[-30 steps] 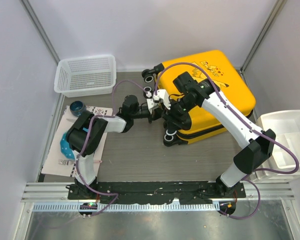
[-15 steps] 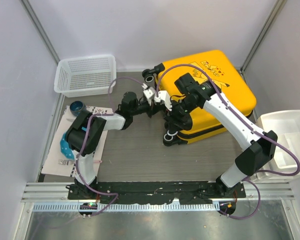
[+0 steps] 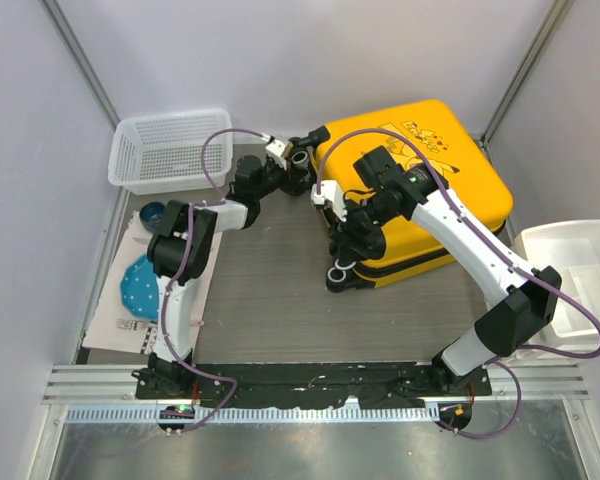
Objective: Open, take out, and arrange the luggage
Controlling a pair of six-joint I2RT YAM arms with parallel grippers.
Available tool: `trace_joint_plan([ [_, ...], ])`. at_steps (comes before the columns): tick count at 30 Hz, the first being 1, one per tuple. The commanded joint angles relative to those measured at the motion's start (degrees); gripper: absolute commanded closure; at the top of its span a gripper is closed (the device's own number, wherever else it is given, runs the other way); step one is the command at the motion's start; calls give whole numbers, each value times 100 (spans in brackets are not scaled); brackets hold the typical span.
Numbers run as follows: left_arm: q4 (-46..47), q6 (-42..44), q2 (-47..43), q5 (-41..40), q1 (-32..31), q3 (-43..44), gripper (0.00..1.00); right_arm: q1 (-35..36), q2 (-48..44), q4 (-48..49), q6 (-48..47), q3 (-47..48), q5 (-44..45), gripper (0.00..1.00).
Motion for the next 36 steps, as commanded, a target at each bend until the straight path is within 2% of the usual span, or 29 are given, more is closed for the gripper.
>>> trace_joint_plan([
  [1,624,-225,-5,219,376,-45,100,-294,-431,-272,694,82,240,100],
  [4,378,-234,-215,685,499,-238,100,-346,-475,-149,755,-23,284,99],
  [5,334,-164,-355,835,517,-395,90,-381,-475,-105,816,-41,310,99],
  [6,177,150,-470,1393,552,-475,78,-382,-475,-27,904,-58,319,95],
  [7,97,283,-584,1642,570,-580,61,-390,-440,-17,940,-41,327,80],
  [8,18,380,-707,1845,596,-816,40,-390,-440,-26,966,-15,345,64],
  [9,-305,677,-1013,2282,666,-923,11,-399,-457,-17,1045,55,371,46],
  [10,-612,785,-1164,2417,710,-994,2,-408,-545,53,1141,73,398,41],
  [11,-990,1055,-1339,2505,815,-995,0,-425,-615,149,1264,73,485,38],
  [12,-2029,1624,-1602,2593,860,-925,0,-469,-685,333,1422,126,529,34],
  [13,-2640,2108,-1744,2551,886,-820,0,-504,-799,395,1745,152,573,29],
  [15,-3931,2787,-2007,2279,913,-468,0,-670,-905,466,2133,214,722,29],
  [16,-4199,3225,-2044,2017,930,-345,0,-750,-958,458,2483,197,767,29],
  [19,-5262,3588,-1747,1865,974,602,0,-1275,-1230,440,3152,100,916,31],
  [20,-5970,3720,-1580,1882,983,1336,0,-1426,-1370,405,3250,74,951,32],
  [25,-6591,3861,-745,2005,948,3176,1,-1972,-1766,212,3471,-181,1513,39],
  [27,-7100,4081,-306,2128,895,3749,1,-2174,-1907,71,3515,-304,1602,47],
  [28,-7345,4134,-156,2207,886,4361,0,-2218,-1942,10,3532,-322,1706,53],
  [29,-7844,4239,141,2486,860,4645,0,-2340,-1960,-121,3541,-339,1742,73],
  [31,-8304,4432,355,2664,843,5242,0,-2429,-1969,-262,3515,-410,1882,93],
  [32,-8550,4520,416,2682,790,5315,0,-2508,-1978,-385,3524,-436,2075,99],
  [36,-8149,4347,294,2613,693,5027,0,-3087,-2022,-605,3524,-612,2375,100],
])
